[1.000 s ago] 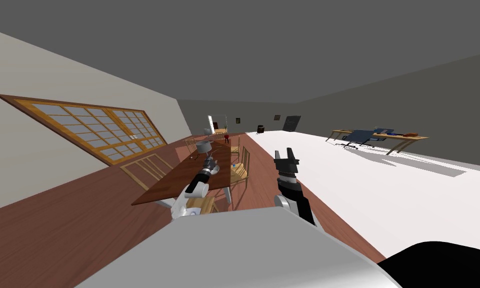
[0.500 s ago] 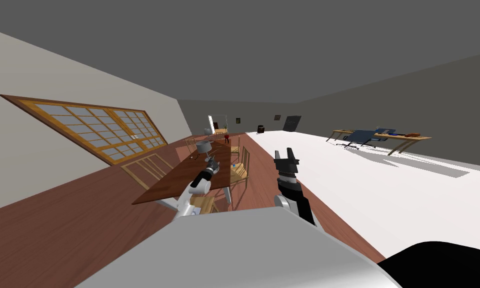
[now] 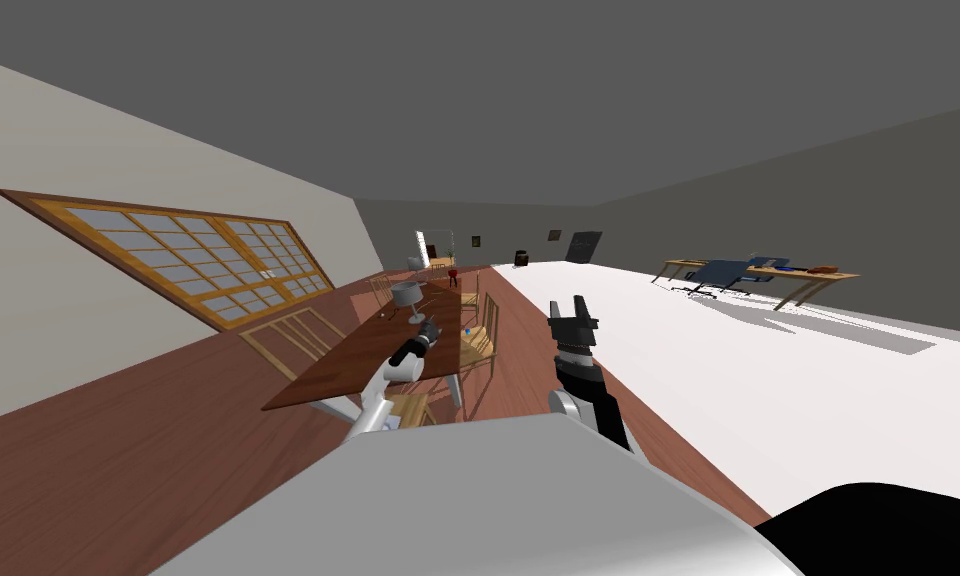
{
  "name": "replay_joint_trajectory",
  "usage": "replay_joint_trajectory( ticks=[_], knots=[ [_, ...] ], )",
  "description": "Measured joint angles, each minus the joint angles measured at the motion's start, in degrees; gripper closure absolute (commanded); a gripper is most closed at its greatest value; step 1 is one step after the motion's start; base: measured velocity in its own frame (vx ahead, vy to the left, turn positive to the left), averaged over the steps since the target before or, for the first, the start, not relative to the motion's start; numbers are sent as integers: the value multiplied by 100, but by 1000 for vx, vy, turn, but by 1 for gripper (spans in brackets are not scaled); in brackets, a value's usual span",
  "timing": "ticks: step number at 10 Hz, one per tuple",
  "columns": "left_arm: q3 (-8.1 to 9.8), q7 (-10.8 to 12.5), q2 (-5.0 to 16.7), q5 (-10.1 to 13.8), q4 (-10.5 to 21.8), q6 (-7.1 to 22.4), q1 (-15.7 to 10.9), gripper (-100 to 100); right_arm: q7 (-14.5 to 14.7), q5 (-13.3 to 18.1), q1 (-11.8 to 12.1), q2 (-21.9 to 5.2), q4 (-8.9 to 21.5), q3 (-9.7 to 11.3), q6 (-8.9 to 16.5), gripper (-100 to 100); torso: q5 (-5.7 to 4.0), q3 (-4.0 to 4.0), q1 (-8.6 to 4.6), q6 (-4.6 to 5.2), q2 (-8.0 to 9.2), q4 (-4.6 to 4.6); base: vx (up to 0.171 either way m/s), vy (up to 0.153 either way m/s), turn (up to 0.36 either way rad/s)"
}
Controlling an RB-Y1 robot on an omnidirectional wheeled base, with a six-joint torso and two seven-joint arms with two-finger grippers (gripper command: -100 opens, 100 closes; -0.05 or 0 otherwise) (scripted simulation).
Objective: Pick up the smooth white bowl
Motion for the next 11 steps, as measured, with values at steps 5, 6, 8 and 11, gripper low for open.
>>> replay_joint_trajectory(
  ticks=[5,6,8,11],
  knots=[
    [-96,177,191,112,650,740,-435,-100,0,0,0,0,0,0,0,0,0,-2,1,0,-3,-1,9,-5,-14],
    [-109,206,241,142,697,865,-463,-100,0,0,0,0,0,0,0,0,0,-1,2,-1,-1,0,11,-3,-23],
    [-147,265,328,179,964,1095,-602,-100,0,0,0,0,0,0,0,0,0,-1,2,-1,-2,0,12,-3,-24],
    [-190,362,503,241,1274,1549,-822,-100,0,0,0,0,0,0,0,0,0,-2,3,0,-3,-1,15,-3,-33]
  ],
)
